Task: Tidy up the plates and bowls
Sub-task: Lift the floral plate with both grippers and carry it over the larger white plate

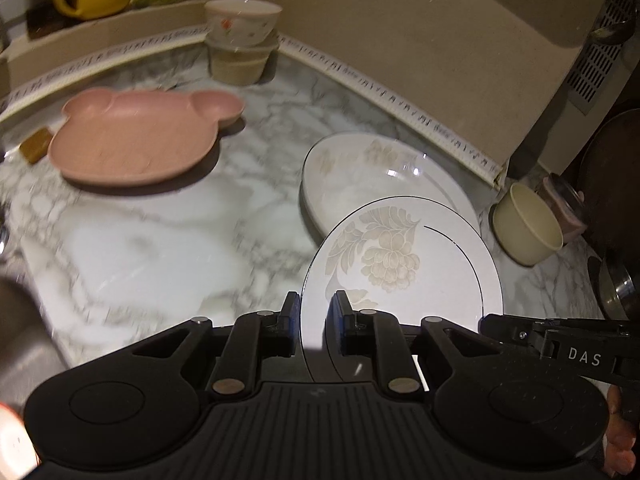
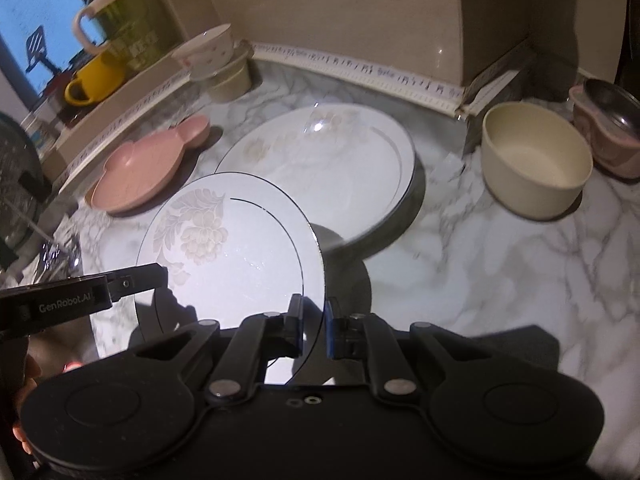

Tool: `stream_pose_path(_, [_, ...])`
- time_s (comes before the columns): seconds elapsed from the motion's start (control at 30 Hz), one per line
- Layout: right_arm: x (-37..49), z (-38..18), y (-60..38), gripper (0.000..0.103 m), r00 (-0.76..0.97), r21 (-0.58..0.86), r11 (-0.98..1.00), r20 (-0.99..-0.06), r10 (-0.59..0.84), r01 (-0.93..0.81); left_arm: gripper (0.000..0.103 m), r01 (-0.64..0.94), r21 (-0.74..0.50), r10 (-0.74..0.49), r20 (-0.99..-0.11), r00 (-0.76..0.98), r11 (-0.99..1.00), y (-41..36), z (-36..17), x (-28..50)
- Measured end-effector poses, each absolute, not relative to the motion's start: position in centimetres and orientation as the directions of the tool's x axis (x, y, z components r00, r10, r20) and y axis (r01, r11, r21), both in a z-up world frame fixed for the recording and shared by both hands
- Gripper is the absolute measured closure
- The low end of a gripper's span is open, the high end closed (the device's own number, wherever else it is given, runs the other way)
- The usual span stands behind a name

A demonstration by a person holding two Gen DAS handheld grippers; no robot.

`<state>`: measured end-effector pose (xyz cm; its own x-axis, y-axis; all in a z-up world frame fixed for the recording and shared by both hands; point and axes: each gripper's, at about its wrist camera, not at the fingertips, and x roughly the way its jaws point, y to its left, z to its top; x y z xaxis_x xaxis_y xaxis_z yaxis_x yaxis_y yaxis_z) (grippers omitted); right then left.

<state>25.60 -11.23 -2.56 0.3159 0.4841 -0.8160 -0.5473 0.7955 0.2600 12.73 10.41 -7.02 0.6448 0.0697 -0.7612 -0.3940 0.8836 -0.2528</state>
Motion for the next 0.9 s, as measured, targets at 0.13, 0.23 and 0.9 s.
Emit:
stream_pose_path(0.13, [27.7, -2.3, -10.8, 0.092, 0.331, 0.256, 0.808, -0.815, 0.476, -0.531, 0.087, -0.381, -0.233, 0.077, -0.759, 0.647, 0.895, 10.7, -6.8, 15.2])
stream_pose_path(0.23, [29.4, -2.1, -10.5, 0.092, 0.342, 0.254, 0.817, -0.814, 0.469, -0.517, 0.087, -0.367, -0.223, 0.074, -0.76, 0.646, 0.903, 10.8, -6.6, 17.2])
stream_pose_path(0.9, [36.2, -4.4, -8.6, 0.092, 0.339, 0.266, 0.838, -0.824, 0.454, -0.476, 0.087, -0.358, -0.167, 0.089, -0.795, 0.599, 0.918, 12.5, -9.0, 26.9])
